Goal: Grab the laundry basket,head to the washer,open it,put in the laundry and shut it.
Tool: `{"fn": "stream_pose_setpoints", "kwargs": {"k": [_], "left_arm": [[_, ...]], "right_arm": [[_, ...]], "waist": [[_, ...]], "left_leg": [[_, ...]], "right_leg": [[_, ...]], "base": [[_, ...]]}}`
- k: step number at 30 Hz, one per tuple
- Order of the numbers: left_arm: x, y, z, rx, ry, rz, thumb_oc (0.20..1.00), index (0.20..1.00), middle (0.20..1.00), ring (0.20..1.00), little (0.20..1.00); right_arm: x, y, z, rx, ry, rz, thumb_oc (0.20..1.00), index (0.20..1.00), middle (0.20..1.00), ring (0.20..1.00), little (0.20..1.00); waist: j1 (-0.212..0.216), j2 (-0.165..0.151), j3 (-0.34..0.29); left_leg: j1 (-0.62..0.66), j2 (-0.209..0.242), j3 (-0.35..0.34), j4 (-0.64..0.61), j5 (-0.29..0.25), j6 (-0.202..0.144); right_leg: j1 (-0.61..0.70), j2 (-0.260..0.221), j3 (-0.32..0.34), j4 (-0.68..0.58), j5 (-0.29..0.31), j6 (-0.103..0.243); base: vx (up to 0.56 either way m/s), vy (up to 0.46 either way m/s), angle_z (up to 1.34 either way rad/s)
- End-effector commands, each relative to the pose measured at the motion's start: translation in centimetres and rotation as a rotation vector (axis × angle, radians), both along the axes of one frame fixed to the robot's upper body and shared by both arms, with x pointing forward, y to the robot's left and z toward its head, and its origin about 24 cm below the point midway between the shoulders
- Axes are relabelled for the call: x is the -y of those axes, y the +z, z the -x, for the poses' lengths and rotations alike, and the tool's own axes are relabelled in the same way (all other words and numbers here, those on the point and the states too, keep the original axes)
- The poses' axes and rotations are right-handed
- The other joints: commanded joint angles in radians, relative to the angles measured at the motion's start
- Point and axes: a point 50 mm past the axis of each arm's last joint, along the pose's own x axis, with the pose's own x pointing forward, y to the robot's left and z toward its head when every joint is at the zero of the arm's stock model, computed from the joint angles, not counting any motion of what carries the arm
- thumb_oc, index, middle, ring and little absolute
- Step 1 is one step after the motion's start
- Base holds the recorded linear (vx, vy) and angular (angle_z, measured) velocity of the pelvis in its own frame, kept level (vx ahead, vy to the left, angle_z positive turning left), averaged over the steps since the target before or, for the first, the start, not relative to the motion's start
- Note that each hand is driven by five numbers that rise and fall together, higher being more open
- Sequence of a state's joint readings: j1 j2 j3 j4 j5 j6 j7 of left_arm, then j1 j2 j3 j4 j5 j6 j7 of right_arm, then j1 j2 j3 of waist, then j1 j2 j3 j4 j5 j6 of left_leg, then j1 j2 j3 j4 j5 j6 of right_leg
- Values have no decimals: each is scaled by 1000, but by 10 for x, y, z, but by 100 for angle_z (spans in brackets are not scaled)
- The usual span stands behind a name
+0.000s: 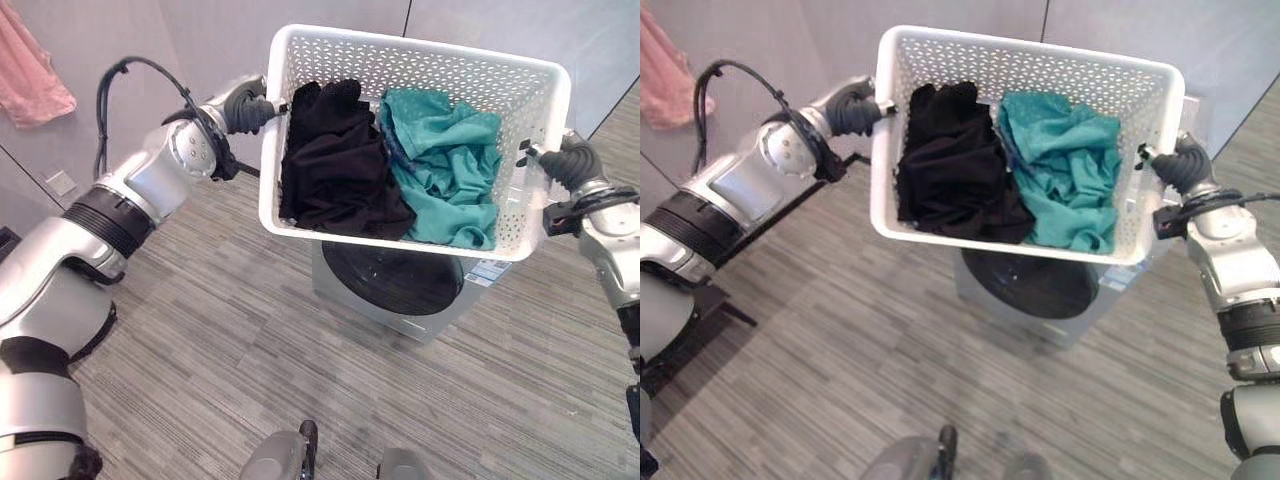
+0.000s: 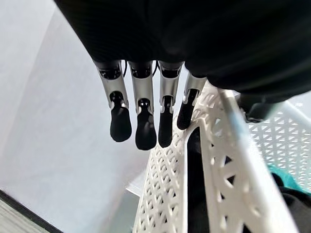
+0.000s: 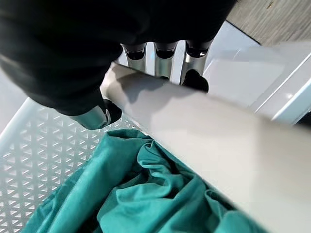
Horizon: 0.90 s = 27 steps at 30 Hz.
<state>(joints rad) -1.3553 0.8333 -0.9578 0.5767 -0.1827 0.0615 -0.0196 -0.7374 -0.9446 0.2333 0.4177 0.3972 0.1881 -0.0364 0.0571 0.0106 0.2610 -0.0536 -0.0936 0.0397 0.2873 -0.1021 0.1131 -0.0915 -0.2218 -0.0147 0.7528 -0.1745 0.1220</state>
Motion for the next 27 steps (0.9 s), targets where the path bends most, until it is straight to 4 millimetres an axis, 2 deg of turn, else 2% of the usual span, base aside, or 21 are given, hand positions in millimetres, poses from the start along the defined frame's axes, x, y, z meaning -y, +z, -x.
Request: {"fn": "stream_pose_setpoints", "kwargs": {"k": [1, 3, 4, 6, 7, 9, 12, 14, 15, 17, 20, 21, 22, 23, 25, 26, 27], "left_arm": [[27, 20, 10, 94, -157, 75, 200, 200, 200, 200, 200], [24, 15, 9, 76, -151, 70, 200, 200, 200, 200, 200], [23, 15, 9, 76, -149, 72, 200, 200, 200, 200, 200], [24, 8, 8, 45, -149, 61, 200, 200, 200, 200, 200], [24, 8, 8, 45, -149, 62, 200, 200, 200, 200, 200], [36, 2, 7, 23, -182, 16, 200, 200, 200, 200, 200], [52, 0, 7, 16, -220, -28, 200, 200, 200, 200, 200], [61, -2, 7, 15, -241, -33, 200, 200, 200, 200, 200], [68, -2, 9, 23, -268, -38, 200, 200, 200, 200, 200], [72, -3, 9, 35, -270, -66, 200, 200, 200, 200, 200], [72, -7, 6, 32, -257, -108, 200, 200, 200, 200, 200], [71, -8, 5, 30, -254, -95, 200, 200, 200, 200, 200], [69, -19, 4, -5, -255, -74, 200, 200, 200, 200, 200], [69, -19, 4, -6, -256, -74, 200, 200, 200, 200, 200], [55, -25, 3, -19, -222, -51, 200, 200, 200, 200, 200], [47, -26, 2, -33, -197, -53, 200, 200, 200, 200, 200], [34, -15, 3, -22, -156, -55, 200, 200, 200, 200, 200]], "right_arm": [[-13, 35, -8, 113, 59, 72, 200, 200, 200, 200, 200], [-14, 34, -13, 93, 59, 70, 200, 200, 200, 200, 200], [-15, 35, -13, 93, 62, 72, 200, 200, 200, 200, 200], [-11, 34, -18, 55, 33, 80, 200, 200, 200, 200, 200], [-11, 34, -19, 55, 34, 81, 200, 200, 200, 200, 200], [-4, 45, -22, 45, -10, 110, 200, 200, 200, 200, 200], [0, 59, -27, 39, -53, 128, 200, 200, 200, 200, 200], [2, 66, -27, 50, -62, 127, 200, 200, 200, 200, 200], [9, 66, -22, 49, -80, 144, 200, 200, 200, 200, 200], [20, 67, -14, 50, -103, 159, 200, 200, 200, 200, 200], [33, 62, -5, 48, -126, 153, 200, 200, 200, 200, 200], [34, 58, -5, 49, -125, 135, 200, 200, 200, 200, 200], [38, 47, -4, 24, -130, 117, 200, 200, 200, 200, 200], [39, 46, -4, 23, -130, 117, 200, 200, 200, 200, 200], [35, 30, -7, -13, -110, 87, 200, 200, 200, 200, 200], [35, 28, -8, -22, -110, 87, 200, 200, 200, 200, 200], [34, 27, -9, -32, -113, 84, 200, 200, 200, 200, 200]], "waist": [[31, 28, -133], [30, 39, -136], [27, 44, -137], [25, 55, -141], [24, 56, -140], [16, 53, -137], [9, 51, -129], [-2, 47, -123], [-14, 40, -124], [-35, 28, -122], [-53, 13, -134], [-59, 11, -141], [-65, 10, -147], [-66, 11, -148], [-64, 14, -150], [-56, -3, -133], [-35, -27, -106]], "left_leg": [[91, 90, -67, -129, 15, -47], [112, 96, -50, -150, 5, -53], [114, 100, -51, -153, 5, -54], [137, 108, -45, -174, -7, -66], [138, 109, -46, -175, -7, -67], [159, 110, -50, -192, -17, -77], [175, 110, -51, -203, -26, -86], [185, 109, -51, -205, -34, -91], [192, 114, -60, -205, -41, -101], [193, 117, -73, -201, -38, -113], [203, 138, -94, -192, -45, -131], [211, 152, -104, -186, -36, -140], [223, 185, -118, -164, -19, -155], [223, 188, -119, -163, -20, -156], [196, 228, -120, -35, 56, -177], [131, 249, -117, 101, 153, -186], [28, 278, -126, 337, 180, -150]], "right_leg": [[29, -28, -140, -169, 147, 6], [9, -53, -203, -248, 144, 10], [14, -49, -206, -256, 147, 9], [0, -60, -224, -413, 158, 26], [2, -58, -225, -416, 160, 26], [-17, -69, -186, -545, 209, 55], [-18, -75, -155, -653, 272, 78], [-24, -73, -144, -696, 289, 87], [-14, -67, -130, -735, 310, 95], [-21, -61, -98, -745, 335, 100], [-6, -33, -67, -762, 317, 95], [-2, -18, -58, -757, 312, 91], [4, 10, -61, -736, 291, 73], [4, 11, -63, -733, 290, 72], [29, 50, -82, -715, 242, 39], [47, 54, -87, -712, 236, 15], [91, 90, -88, -716, 198, -32]], "base": [[191, 50, -29], [167, -6, -25], [184, -56, -21], [166, -77, -21], [170, -106, -14], [190, -119, -15], [158, -97, -3], [208, -153, 15], [220, -231, 26], [187, -235, 18], [189, -245, 1], [270, -347, -2], [210, -256, -5], [193, -257, 5], [131, -261, 4], [120, -492, -11], [18, -389, -4]]}}
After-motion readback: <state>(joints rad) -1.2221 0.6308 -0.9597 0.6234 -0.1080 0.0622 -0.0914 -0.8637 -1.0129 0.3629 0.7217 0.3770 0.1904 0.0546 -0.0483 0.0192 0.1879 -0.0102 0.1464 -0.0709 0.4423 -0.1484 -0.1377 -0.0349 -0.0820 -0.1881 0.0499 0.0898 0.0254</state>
